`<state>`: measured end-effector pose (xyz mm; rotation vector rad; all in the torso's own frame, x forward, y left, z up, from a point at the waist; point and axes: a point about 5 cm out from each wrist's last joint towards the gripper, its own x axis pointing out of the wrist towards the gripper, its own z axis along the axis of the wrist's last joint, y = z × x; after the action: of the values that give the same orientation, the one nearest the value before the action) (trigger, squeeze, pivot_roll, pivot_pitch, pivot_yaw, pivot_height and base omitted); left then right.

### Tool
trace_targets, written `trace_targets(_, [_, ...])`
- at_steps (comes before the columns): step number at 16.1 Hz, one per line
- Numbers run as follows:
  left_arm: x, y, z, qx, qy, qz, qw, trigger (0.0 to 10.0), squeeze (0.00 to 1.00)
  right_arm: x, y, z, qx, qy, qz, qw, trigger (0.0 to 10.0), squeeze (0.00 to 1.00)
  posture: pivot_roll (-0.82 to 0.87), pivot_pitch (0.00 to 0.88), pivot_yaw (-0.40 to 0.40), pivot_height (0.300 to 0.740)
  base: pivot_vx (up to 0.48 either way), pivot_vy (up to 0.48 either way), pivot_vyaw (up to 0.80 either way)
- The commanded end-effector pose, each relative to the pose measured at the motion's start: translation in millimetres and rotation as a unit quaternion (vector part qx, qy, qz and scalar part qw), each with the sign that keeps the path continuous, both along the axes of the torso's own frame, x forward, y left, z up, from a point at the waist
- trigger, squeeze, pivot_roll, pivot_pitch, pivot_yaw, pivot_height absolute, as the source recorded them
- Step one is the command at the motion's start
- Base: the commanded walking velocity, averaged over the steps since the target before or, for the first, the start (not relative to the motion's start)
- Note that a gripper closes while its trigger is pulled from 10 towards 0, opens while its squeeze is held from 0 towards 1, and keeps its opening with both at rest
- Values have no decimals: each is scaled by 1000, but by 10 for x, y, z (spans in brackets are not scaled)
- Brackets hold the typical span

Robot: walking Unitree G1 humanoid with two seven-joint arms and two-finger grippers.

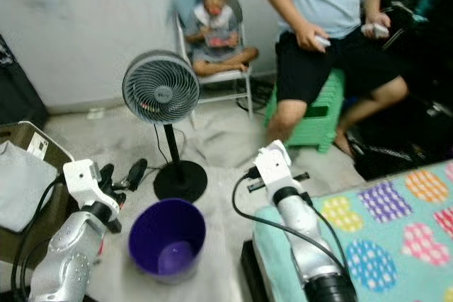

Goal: Clean up the room

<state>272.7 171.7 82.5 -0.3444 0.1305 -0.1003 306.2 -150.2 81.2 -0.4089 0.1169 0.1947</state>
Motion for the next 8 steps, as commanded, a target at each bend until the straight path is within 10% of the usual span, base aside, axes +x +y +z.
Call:
trace_targets(1, [-5, -1, -18, 3, 7, 0, 1000, 10000, 0, -7, -14, -5, 5, 2, -3, 1000, 10000, 0, -199, 0, 17, 740, 0, 0, 0])
trace_targets(8, [-13, 5, -30, 6, 11, 3, 1000, 10000, 0, -18, 23, 2, -13, -4, 12, 1000, 10000, 0, -195, 0, 16, 740, 0, 0, 310])
